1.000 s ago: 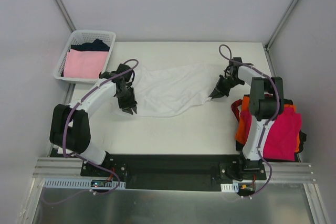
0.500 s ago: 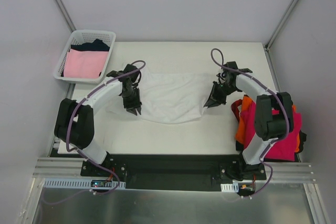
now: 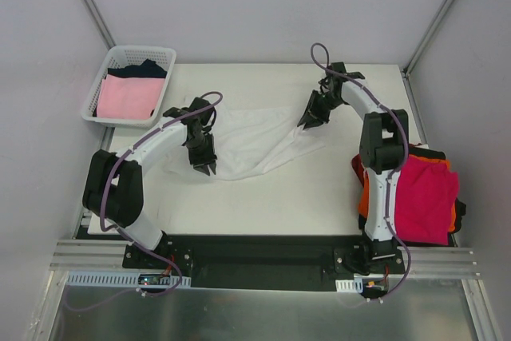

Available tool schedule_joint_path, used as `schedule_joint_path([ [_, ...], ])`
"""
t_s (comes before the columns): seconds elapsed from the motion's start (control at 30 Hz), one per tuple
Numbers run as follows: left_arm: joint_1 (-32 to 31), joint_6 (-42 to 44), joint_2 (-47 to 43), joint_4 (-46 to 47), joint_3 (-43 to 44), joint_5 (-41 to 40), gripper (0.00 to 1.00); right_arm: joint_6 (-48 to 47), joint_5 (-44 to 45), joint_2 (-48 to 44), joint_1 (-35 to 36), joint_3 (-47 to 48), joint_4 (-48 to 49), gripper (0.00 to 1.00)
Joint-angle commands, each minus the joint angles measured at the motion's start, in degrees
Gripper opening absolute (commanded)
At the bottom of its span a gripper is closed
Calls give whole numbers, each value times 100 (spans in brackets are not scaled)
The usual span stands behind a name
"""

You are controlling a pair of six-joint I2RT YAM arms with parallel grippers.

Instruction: Fold and stack the t-shirts

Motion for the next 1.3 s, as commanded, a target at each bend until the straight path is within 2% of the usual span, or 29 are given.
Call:
schedule_joint_path([
  [0.0, -50, -70, -273, -149, -25, -29, 23, 112, -104, 661, -6, 505, -250, 42],
  [0.03, -50, -79, -265, -149, -34, -29, 23, 103, -95, 714, -15, 523, -250, 51],
  [0.13, -50, -70, -238, -158, -43, 14, 23, 6, -104, 759, -85, 367, -154, 58],
  [0.33, -59, -44, -115, -149, -8, 94, 23, 173, -192, -251, -524, -425, 664, 58],
  [0.63, -103, 44, 61, -158, 124, 120, 23, -134, -60, -884, -911, -495, 321, 58],
  [1.27, -103, 220, -1, -228, 36, 15, 23, -196, 98, -586, -894, -1498, 866, 55],
])
